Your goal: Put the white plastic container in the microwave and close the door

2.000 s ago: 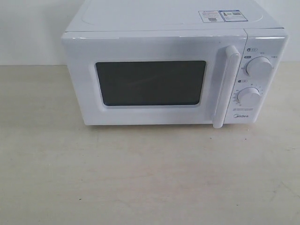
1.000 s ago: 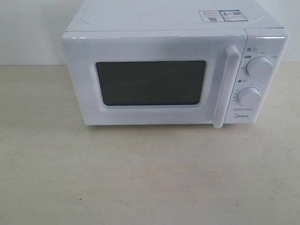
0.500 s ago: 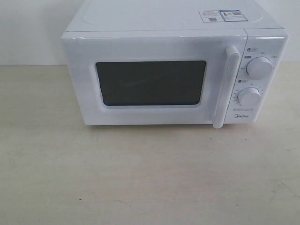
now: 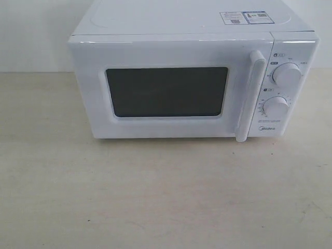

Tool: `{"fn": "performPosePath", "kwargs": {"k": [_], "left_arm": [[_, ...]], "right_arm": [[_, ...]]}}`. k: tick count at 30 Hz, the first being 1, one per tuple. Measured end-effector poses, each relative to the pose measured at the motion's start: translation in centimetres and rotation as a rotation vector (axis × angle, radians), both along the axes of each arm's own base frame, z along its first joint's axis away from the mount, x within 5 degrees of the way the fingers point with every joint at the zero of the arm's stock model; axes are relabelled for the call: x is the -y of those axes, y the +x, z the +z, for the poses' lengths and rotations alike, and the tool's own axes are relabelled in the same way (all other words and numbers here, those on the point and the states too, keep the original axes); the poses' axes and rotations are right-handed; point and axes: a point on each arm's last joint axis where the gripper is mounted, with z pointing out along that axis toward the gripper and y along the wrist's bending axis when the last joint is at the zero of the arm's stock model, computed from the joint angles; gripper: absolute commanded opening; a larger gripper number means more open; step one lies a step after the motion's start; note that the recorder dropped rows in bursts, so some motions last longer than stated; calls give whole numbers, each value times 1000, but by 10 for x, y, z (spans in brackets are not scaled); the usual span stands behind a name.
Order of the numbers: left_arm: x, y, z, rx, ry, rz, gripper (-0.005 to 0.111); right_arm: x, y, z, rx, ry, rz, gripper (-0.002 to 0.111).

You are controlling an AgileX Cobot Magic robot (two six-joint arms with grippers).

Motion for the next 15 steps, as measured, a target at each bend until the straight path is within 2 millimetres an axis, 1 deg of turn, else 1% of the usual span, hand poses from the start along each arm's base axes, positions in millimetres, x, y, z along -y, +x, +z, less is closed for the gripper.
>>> {"fn": "performPosePath", "kwargs": {"k": [15], "left_arm": [[0, 0, 0, 0, 0, 0, 4]], "right_arm": [[-1, 0, 0, 3, -69, 31, 0]]}}
